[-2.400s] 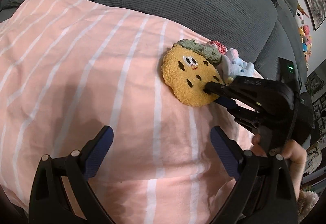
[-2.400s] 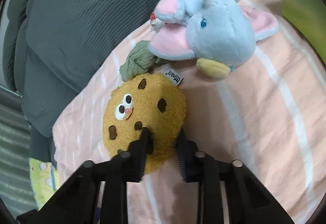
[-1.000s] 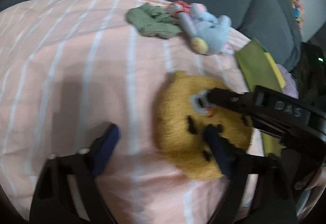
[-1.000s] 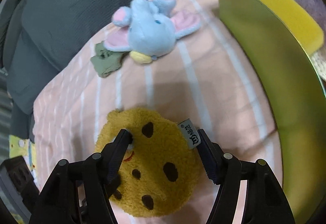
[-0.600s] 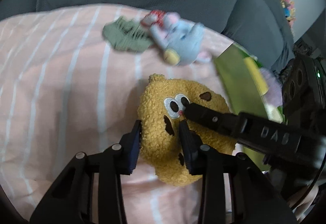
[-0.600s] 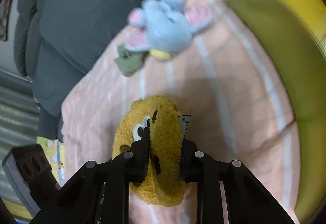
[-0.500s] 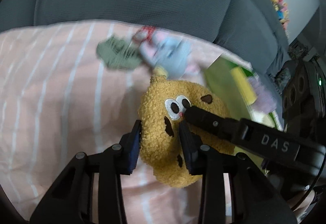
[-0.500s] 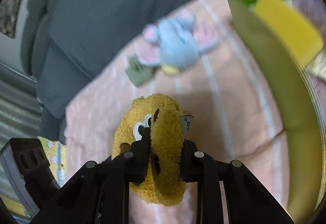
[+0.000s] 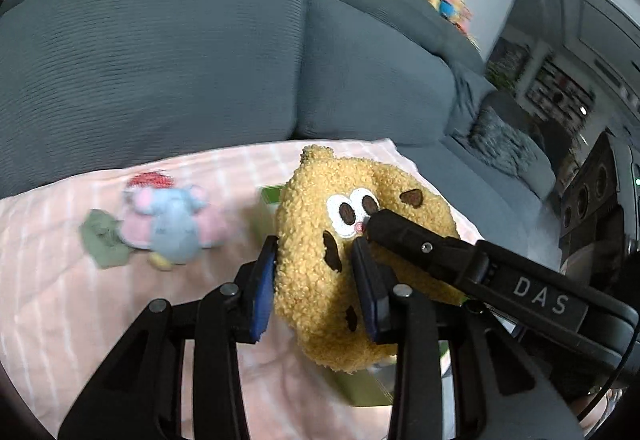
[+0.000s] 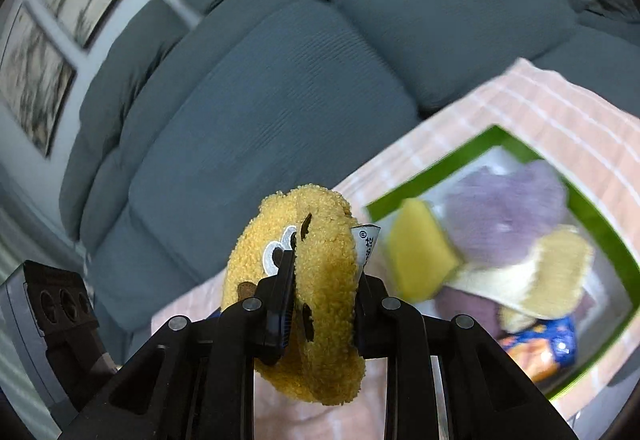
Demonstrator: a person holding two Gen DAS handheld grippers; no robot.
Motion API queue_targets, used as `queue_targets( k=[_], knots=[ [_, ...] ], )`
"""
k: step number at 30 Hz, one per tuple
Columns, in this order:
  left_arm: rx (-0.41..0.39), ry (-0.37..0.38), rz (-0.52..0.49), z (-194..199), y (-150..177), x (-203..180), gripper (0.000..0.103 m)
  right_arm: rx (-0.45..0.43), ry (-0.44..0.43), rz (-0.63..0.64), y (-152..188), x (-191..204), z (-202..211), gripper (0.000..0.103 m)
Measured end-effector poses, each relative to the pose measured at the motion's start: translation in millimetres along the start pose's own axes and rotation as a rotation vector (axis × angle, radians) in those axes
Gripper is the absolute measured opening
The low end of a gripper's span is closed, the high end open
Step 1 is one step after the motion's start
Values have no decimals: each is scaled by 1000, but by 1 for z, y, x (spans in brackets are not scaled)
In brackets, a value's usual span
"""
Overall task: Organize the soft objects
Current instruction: 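Carry the cookie plush over the green box with the right gripper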
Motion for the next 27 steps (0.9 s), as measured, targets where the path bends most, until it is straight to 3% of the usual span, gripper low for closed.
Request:
queue_targets(
  k=[7,11,17,27],
  knots=[
    [120,64,-52,-57,20,-40,33,-17,110,-124,1,-64,15,27],
    [189,86,-70,-83,34,-57,33,0,221,-171,2,-90,13,27],
    [256,91,-75,-102,50,-69,33,41,263,-244,6,-129,6,27],
    [343,60,-91,-127,69,-73,34,81,341,-299,14,-155,-4,27]
  ],
)
Point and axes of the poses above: each gripper's, at about its wrist camera, not at the fingertips, and z roughly against the way its jaws point, x to its left, y to its underside, the point moved 5 cm from there along -z, roughly the way its jaws point, and after that the axes turned 5 degrees about y, right-handed, at the moved point
